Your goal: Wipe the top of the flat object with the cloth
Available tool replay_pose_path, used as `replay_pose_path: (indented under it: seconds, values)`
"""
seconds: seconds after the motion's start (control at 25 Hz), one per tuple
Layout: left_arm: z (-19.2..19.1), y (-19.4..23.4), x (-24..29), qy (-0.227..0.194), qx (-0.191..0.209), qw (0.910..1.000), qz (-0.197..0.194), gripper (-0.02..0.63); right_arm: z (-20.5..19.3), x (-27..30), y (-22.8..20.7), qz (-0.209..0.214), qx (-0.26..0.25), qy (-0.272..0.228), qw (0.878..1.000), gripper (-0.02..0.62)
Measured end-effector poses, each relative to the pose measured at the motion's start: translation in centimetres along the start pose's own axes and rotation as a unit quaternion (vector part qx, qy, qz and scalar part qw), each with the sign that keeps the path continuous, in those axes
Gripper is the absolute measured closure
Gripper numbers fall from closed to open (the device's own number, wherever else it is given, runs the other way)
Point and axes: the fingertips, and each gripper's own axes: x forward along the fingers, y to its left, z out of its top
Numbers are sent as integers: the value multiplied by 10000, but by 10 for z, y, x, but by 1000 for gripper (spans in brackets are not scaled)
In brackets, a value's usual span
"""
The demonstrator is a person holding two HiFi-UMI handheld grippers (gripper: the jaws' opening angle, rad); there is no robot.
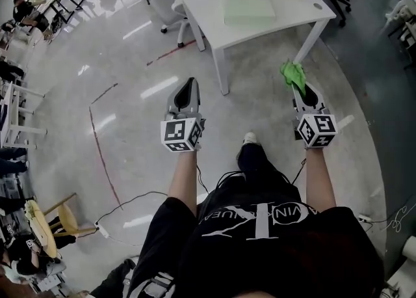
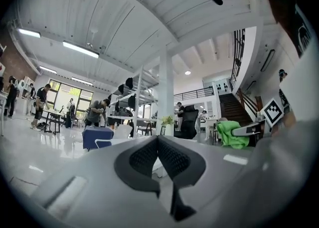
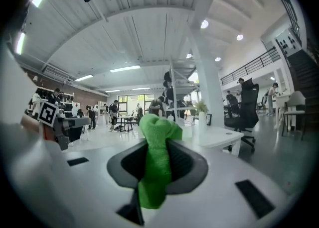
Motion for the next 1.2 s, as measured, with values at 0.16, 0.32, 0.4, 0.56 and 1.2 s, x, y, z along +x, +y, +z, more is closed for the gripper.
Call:
replay_pose_path:
  seconds: [0.16,0.32,0.4,0.56,1.2]
  values:
    - [-5,20,33,34,0,10000,-3,594,4,41,-14,-10,7,-10,10000,527]
    - [-2,43,73,37,40,10000,51,594,15,88,-29,71,2,-42,10000,526]
    - [1,54,94,11,24,10000,95,594,22,112,-33,137,-75,-38,9999,527]
    - [2,71,133,17,-2,10000,89,594,33,153,-41,250,-155,-42,9996,526]
    - [1,90,265,55,53,9999,-71,594,39,255,-109,282,-76,61,9996,527]
